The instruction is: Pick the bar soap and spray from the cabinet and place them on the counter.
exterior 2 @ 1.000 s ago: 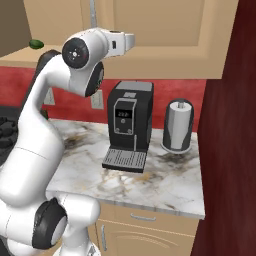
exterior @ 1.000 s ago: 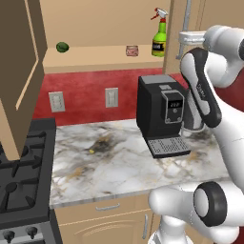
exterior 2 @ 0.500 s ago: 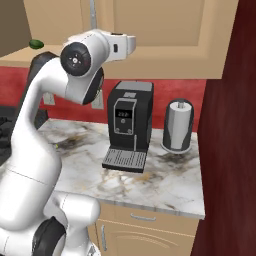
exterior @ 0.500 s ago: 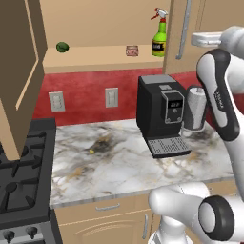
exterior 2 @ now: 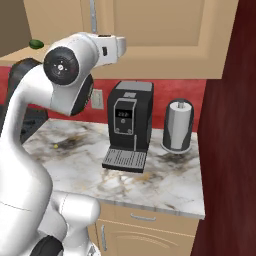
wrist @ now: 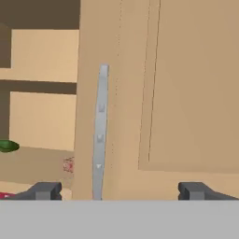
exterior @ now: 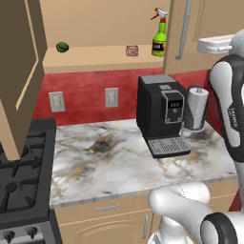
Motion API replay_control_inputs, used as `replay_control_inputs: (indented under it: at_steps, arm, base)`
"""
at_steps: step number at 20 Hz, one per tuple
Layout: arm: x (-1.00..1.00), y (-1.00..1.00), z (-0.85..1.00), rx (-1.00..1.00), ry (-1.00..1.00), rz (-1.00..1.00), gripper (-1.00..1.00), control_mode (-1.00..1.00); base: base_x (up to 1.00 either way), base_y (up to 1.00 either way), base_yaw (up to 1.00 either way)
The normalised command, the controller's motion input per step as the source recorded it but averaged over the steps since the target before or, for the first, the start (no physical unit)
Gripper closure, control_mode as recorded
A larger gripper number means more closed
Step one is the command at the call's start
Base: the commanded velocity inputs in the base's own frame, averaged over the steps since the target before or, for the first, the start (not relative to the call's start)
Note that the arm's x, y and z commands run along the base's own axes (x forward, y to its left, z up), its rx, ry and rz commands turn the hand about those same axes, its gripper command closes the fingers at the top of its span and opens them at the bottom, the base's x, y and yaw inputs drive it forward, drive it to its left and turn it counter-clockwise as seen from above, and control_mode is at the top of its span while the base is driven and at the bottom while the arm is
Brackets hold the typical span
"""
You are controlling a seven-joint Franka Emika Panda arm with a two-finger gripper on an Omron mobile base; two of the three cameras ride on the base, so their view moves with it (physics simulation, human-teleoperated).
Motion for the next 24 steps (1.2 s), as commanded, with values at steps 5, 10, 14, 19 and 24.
replay_control_inputs:
  at_steps: [5, 10, 14, 19, 24]
  arm:
    - [-0.51, 0.97, -0.12, -0.25, 0.00, 0.06, -1.00, -1.00]
    - [-0.49, 0.95, -0.19, -0.27, 0.00, 0.07, 1.00, -1.00]
    - [-0.20, 0.62, -0.03, -0.21, 0.00, 0.07, 1.00, -1.00]
    - [0.04, 0.25, -0.08, -0.16, 0.01, 0.05, 1.00, -1.00]
    - [0.38, 0.10, 0.00, -0.18, 0.06, -0.04, 1.00, -1.00]
  base:
    - [0.00, 0.00, 0.00]
    - [0.00, 0.00, 0.00]
    - [0.00, 0.00, 0.00]
    - [0.00, 0.00, 0.00]
    - [0.00, 0.00, 0.00]
